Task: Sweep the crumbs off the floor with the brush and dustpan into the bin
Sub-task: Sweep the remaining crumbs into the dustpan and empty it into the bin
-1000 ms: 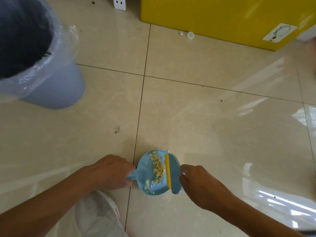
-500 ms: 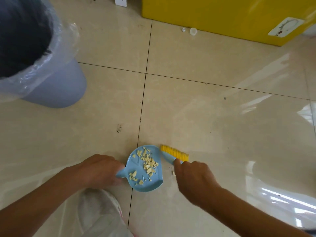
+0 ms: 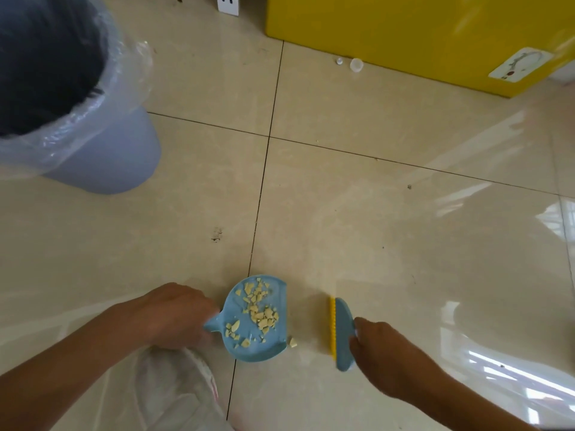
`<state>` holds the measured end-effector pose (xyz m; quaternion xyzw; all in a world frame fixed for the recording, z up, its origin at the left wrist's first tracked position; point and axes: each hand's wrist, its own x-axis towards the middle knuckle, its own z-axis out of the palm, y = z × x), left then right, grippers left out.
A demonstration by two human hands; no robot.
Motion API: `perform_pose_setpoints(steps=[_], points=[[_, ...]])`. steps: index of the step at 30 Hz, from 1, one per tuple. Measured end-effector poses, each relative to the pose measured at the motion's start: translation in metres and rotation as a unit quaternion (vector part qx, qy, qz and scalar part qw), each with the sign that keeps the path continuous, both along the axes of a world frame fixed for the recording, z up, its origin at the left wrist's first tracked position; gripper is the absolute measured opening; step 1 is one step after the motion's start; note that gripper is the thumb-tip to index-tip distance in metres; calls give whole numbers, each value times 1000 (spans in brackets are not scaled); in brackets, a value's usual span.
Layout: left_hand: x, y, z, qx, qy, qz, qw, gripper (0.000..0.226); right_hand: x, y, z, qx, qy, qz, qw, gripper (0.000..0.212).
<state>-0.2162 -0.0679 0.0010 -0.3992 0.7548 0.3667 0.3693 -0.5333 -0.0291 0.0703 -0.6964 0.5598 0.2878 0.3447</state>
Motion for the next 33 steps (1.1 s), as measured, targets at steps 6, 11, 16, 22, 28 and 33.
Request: perform_pose_setpoints(steps=[6,11,16,22,28,33], points=[[10,-4,-6,-33,11,-66,997,33,45,21,-3,91,-57,-66,992,4],[12,-10,-9,-61,30,-100,993,37,76,15,-6,66,-118,-74,988,20],[12,-11,-8,-52,33,-74,995,37,70,13,9,9,-127,-83,988,13],[20,-9,-7,-35,23,-44,998,32,29,5,-2,-18,18,-31,999,13],[22,-5,-7,-33,23,-38,998,29,67,-2,-17,12,-40,-23,999,9],[27,-7,-10,-36,25,-24,999,36,76,-10,1,45,-99,-70,992,15]])
